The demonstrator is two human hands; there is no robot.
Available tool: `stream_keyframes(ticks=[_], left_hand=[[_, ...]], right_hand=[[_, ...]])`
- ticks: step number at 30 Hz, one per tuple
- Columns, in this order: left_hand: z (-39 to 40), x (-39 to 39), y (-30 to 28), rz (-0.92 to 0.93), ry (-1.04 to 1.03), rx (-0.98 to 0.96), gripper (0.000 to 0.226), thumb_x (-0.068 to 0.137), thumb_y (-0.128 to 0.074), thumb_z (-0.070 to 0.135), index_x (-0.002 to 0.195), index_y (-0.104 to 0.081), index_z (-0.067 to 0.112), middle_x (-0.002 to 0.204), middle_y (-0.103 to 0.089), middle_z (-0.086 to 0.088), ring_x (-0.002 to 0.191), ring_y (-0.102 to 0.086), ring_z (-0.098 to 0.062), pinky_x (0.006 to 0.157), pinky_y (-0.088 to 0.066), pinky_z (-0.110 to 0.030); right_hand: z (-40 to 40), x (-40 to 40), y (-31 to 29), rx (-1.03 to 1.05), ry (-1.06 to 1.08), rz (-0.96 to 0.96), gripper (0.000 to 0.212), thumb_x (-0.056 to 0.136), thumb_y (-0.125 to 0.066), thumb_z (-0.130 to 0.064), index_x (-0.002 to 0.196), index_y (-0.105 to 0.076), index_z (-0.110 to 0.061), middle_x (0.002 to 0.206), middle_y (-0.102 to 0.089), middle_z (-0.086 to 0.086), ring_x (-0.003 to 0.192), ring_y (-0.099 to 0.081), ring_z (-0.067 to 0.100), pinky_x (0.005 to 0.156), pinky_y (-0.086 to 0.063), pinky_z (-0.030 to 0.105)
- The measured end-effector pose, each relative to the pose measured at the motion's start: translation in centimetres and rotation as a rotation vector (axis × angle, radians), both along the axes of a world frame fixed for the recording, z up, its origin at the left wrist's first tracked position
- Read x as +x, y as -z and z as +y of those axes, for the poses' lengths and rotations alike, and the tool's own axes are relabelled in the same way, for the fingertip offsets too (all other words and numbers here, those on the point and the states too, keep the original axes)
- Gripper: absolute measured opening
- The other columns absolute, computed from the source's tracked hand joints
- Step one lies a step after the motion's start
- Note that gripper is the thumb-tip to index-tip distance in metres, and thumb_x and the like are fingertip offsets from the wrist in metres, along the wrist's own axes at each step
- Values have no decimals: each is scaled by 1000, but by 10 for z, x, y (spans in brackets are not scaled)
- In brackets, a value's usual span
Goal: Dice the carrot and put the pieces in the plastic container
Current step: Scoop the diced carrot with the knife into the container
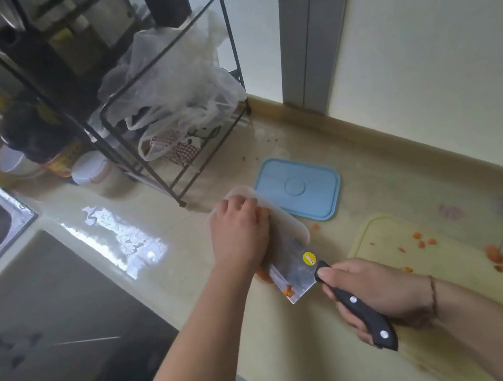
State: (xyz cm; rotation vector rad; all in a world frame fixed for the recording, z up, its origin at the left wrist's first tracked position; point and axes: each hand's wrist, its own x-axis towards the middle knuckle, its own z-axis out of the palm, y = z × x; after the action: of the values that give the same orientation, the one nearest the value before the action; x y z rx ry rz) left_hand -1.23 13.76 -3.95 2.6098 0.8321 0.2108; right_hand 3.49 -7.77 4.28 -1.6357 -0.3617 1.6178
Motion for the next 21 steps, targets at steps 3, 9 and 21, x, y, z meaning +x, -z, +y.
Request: stream_keyframes(ticks=[3, 9, 21], left_hand=[[10, 1, -1, -27, 33, 56, 34, 87, -48, 32, 88, -75, 10, 91, -69, -11, 80, -61, -36, 62, -54, -41], [9, 0, -9, -118, 134, 101, 49, 92, -51, 48, 128, -66, 19, 123, -64, -7, 110, -55, -32, 90, -48, -41], [2, 6, -13, -281, 97, 141, 41, 96, -55, 28, 130, -64, 9, 129, -58, -20, 116, -46, -40, 99, -38, -52]], right_hand=[[-9, 8, -7, -34, -15, 11, 35, 104, -36, -35, 83, -42, -8, 46, -46, 10, 35, -45, 20, 42, -40, 23], [-7, 18, -17, -43, -41, -29, 35, 104, -37, -34, 81, -42, -8, 46, -45, 11, 34, -44, 21, 41, -39, 24], [-89, -21, 1, 73, 193, -26, 33, 103, -40, -37, 81, -43, -13, 49, -51, 13, 40, -47, 22, 45, -39, 27]])
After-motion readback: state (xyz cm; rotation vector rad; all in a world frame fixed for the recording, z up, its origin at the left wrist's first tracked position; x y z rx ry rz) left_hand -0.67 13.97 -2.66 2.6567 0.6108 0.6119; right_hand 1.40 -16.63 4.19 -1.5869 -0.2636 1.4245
